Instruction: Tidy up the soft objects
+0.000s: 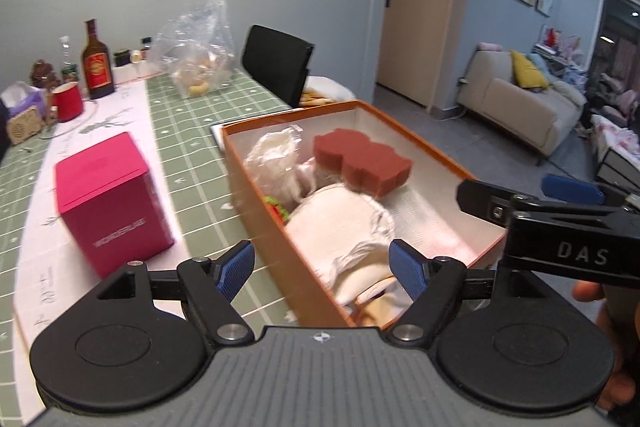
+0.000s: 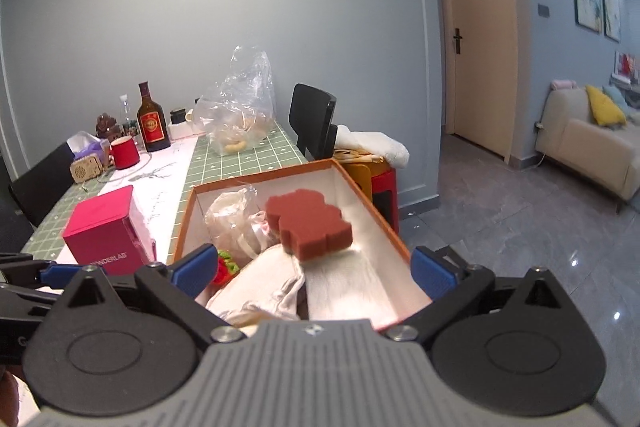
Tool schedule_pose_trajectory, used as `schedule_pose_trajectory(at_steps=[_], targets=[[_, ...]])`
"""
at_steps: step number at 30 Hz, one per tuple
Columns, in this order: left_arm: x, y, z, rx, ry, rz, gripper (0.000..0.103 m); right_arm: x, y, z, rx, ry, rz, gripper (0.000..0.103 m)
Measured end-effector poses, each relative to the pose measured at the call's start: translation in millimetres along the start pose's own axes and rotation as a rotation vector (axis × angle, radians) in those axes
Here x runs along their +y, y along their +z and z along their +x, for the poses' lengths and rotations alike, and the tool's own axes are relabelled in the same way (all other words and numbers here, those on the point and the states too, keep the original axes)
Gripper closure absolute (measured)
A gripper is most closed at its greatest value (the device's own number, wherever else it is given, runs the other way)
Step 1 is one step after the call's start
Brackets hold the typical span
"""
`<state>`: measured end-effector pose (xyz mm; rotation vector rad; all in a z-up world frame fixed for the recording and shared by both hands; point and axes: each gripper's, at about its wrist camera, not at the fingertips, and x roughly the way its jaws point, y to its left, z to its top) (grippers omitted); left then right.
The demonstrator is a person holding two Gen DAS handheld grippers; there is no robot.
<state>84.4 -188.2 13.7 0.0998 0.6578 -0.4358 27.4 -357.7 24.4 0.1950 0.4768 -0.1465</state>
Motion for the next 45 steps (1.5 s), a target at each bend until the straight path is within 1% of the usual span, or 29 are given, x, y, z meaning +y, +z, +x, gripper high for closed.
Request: schedule_pose_trajectory(at_steps=[4, 6, 8, 14, 18, 24, 31, 45], targets=[[11.5, -10.8, -8.4, -0.016, 0.054, -0.035, 0.013, -2.2, -11.0, -3.9, 0.022, -0.02, 0.049, 0.003], [19.6, -14.4, -8.6, -0.007, 0.073, -0.073, 0.013, 0.0, -12.6, -4.2, 0.05, -0.072, 0.054, 0.003], [25.4, -16.6, -7.8, 0.006, 0.074, -0.1, 0.013, 3.3, -13.5, -5.2, 0.067, -0.123, 0.058, 0.003], [36.5, -19.1, -12.6, 0.03, 0.099, -0.131, 0.013, 27.9, -12.9, -11.2, 0.099, -0.198, -0.045, 0.003], [42.0, -17.8, -19.8, 0.037, 0.101, -0.149, 0.013, 36.0, -14.3, -14.3, 0.128, -0.192, -0.088, 0.003], [42.4, -20.0, -19.5, 0.077, 0.128, -0.144, 0.013, 39.3, -18.0, -19.8, 0.164, -0.186, -0.074, 0.003], [33.7, -23.5, -19.1, 0.094, 0.126, -0.108, 0.013, 43.6, -20.0, -22.4, 0.167, -0.187, -0.092, 0.003], [30.0, -23.0, -23.5, 0.085, 0.11, -0.111, 0.012, 47.9, -17.7, -28.3, 0.162, -0.183, -0.097, 0.003]])
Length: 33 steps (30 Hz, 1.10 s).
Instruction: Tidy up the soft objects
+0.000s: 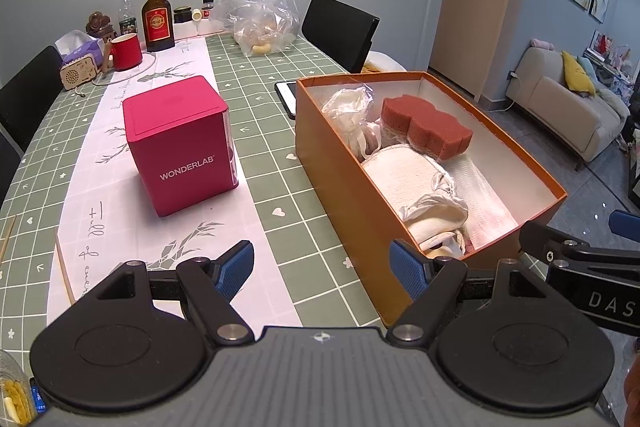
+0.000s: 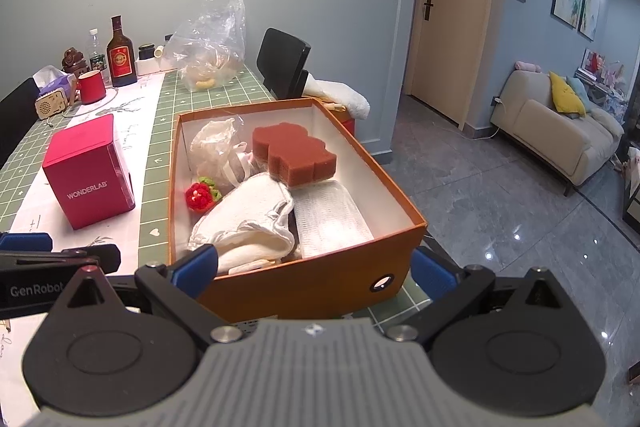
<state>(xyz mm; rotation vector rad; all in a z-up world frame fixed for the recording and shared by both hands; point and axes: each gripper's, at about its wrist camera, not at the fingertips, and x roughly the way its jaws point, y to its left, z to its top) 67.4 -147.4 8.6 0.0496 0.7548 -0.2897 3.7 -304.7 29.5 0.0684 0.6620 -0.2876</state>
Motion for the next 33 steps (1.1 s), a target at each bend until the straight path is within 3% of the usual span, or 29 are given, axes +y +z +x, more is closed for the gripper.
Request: schedule_pose_trajectory(at_steps=[33], targets=[[-7.6, -0.3, -1.9, 0.0, -0.011, 0.008, 0.012, 1.2, -2.6, -3.5, 0.001, 0.0, 0.002, 0.003]])
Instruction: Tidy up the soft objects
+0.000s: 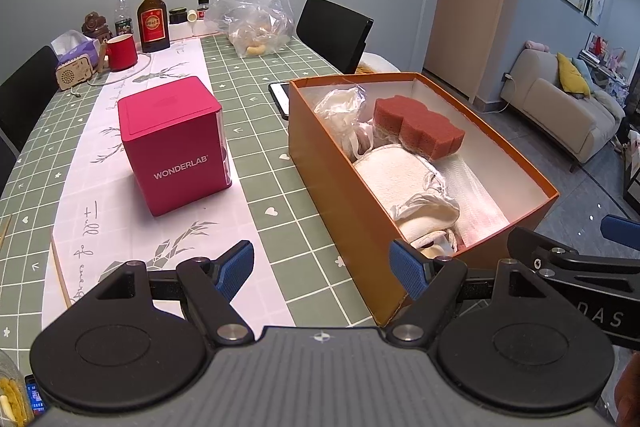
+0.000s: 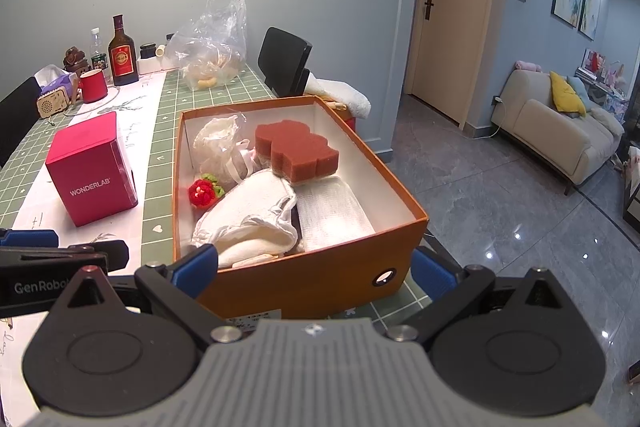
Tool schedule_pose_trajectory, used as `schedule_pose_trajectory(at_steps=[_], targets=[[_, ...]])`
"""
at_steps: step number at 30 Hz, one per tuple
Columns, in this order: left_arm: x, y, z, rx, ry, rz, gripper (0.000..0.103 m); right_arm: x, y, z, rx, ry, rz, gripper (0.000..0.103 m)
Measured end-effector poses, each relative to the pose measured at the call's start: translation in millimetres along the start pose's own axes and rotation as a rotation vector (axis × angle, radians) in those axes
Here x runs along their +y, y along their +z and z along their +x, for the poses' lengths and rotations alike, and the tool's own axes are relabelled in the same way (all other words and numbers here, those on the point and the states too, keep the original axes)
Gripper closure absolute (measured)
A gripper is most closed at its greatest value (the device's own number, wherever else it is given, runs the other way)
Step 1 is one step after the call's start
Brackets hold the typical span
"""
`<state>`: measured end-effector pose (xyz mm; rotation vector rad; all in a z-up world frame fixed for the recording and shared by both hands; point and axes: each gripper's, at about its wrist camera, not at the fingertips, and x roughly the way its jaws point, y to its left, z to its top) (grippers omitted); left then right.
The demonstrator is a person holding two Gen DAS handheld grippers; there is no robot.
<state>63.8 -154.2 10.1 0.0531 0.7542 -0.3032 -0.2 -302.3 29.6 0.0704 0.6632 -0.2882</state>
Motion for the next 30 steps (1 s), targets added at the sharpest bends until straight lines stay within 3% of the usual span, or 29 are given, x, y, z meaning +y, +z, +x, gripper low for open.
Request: schedule_pose_trajectory(at_steps=[30], targets=[[-5.9, -5.0, 3.1, -0.008, -0.008, 0.008, 0.012, -1.3, -6.8, 1.1, 0.006, -0.007, 0.008, 0.003]])
